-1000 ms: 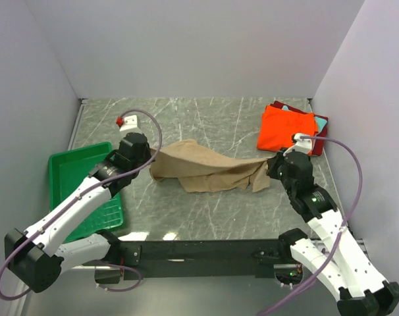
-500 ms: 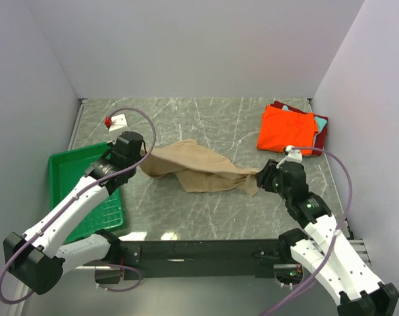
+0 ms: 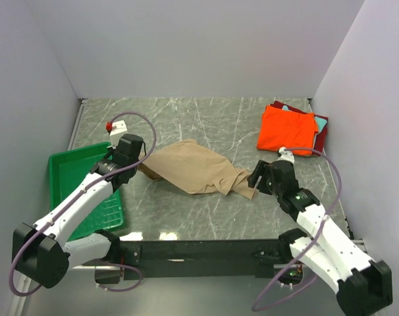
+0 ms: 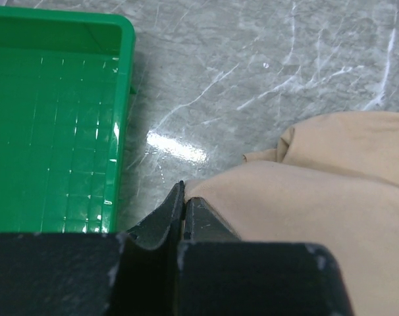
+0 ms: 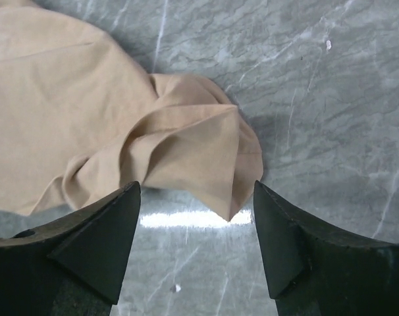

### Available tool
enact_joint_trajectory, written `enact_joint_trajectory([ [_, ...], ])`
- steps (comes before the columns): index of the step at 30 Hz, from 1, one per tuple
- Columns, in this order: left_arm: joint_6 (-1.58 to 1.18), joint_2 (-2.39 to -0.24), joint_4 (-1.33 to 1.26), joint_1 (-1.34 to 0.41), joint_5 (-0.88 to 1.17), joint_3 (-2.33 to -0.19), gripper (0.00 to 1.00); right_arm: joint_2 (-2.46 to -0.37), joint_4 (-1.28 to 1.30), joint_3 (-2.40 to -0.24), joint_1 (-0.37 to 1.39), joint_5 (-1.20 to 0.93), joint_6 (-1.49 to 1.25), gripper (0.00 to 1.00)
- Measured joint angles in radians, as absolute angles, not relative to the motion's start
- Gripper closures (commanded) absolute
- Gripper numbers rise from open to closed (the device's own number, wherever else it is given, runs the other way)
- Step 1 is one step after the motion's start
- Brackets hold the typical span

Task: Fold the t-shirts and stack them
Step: Flatten the tshirt out

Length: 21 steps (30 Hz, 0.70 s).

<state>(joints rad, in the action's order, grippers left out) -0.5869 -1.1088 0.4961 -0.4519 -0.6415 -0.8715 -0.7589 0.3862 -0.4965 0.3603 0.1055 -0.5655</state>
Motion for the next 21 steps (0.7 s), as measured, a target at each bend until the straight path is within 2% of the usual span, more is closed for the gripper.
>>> enact_joint_trajectory([
  [8,-0.587,-1.131,0.482,-0.442,-0.617,-0.853,1.00,-0.937,0.255,-0.496,0.279,0.073,-0.570,0.29],
  [14,-0.586,-1.131,0.475,-0.442,-0.599,-0.852,1.00,-0.933,0.133,-0.425,0.134,-0.074,-0.561,0.34],
  [21,-0.587,-1.131,0.475,-0.442,-0.593,-0.851,1.00,-0.925,0.099,-0.403,0.073,-0.201,-0.544,0.39],
])
